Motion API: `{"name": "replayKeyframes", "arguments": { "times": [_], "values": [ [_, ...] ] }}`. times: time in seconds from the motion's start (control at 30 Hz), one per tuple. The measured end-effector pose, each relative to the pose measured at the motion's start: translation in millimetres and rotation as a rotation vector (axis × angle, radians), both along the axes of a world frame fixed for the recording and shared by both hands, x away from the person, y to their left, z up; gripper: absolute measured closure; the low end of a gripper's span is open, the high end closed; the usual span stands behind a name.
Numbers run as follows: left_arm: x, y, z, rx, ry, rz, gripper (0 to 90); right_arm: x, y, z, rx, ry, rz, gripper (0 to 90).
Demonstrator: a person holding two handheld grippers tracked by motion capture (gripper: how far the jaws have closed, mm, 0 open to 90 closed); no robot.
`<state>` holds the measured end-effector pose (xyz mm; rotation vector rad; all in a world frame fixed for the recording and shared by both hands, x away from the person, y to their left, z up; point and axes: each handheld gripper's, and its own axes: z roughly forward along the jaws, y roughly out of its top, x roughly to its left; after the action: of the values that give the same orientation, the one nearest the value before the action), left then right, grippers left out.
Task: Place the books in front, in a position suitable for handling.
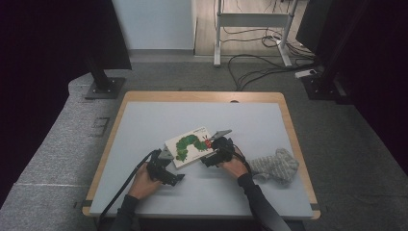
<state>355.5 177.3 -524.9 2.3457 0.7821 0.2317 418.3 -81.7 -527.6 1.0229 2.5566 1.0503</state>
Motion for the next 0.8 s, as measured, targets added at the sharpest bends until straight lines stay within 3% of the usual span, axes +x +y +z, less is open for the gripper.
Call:
{"name": "replayKeyframes", "arguments": {
  "times": [0.53,0.7,0.8],
  "values": [
    [-39.7,-15.3,-0.3,0.007,-0.005,-0.047,0.0,-38.7,-18.3,-1.9,0.015,-0.014,0.001,0.9],
    [-38.6,-11.2,1.5,0.019,-0.005,-0.111,0.0,-45.8,-21.5,-4.2,0.008,-0.048,0.012,1.8],
    [-37.0,-6.4,5.8,0.026,-0.047,-0.108,0.0,-46.2,-21.4,-4.8,0.01,-0.052,0.017,1.0]
  ]
}}
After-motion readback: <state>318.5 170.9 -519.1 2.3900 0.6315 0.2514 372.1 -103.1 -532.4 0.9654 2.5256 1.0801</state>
